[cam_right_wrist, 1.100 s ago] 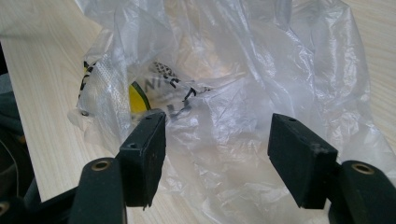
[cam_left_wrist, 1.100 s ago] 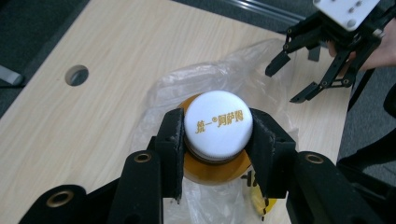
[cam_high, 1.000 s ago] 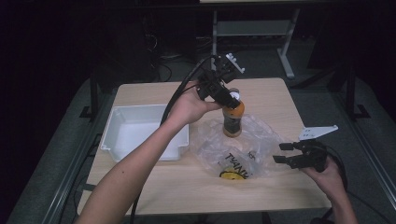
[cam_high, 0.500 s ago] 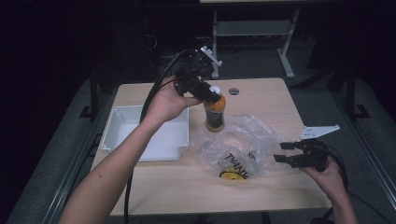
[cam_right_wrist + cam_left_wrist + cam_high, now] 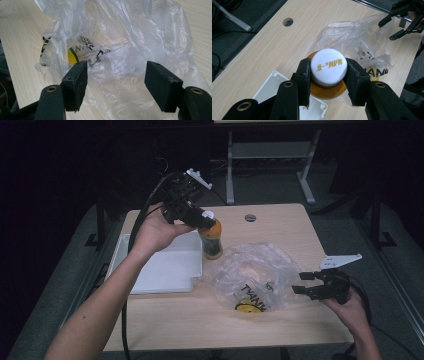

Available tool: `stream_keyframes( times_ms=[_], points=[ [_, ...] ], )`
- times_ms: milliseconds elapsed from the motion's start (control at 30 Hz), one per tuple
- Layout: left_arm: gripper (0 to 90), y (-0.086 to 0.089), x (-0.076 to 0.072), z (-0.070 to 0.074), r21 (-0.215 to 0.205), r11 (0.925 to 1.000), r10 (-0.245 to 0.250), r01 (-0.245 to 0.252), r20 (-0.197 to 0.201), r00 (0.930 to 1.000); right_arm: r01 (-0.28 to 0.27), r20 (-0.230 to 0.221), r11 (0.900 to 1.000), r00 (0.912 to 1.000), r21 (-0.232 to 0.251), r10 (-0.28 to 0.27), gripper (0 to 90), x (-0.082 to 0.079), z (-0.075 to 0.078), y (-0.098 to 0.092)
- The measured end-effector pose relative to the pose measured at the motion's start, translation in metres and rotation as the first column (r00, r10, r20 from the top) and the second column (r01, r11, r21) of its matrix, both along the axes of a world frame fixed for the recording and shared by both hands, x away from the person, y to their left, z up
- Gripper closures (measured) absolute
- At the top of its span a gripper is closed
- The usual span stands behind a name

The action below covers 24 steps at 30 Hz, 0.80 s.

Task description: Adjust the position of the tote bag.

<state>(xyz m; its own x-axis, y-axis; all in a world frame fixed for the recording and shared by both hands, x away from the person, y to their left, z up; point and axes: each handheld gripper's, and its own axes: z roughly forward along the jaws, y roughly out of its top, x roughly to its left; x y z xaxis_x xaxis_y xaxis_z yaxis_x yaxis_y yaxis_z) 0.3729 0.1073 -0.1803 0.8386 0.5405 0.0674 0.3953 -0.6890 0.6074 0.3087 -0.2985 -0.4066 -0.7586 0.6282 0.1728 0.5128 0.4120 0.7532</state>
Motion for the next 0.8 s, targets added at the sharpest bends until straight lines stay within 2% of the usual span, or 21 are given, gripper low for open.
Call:
stream_keyframes(
  times_ms=[467, 633, 800],
  points=[
    [59.5, 0.021, 0.001, -0.01, 0.008, 0.9993, 0.036, -0.036, -0.019, 0.9992, 0.009, 0.002, 1.0, 1.0, 0.009, -0.009, 33.3, 0.001, 0.003, 0.001],
    [59.5, 0.034, 0.001, -0.012, -0.004, 0.9975, 0.07, -0.07, -0.018, 0.9974, 0.01, 0.0, 1.0, 0.9999, 0.008, -0.01, 33.1, 0.002, 0.002, 0.001],
    [59.5, 0.042, 0.001, -0.013, 0.005, 0.9962, 0.087, -0.087, -0.02, 0.996, 0.013, -0.004, 1.0, 0.9999, 0.018, -0.013, 33.1, 0.002, 0.002, 0.0]
  ],
)
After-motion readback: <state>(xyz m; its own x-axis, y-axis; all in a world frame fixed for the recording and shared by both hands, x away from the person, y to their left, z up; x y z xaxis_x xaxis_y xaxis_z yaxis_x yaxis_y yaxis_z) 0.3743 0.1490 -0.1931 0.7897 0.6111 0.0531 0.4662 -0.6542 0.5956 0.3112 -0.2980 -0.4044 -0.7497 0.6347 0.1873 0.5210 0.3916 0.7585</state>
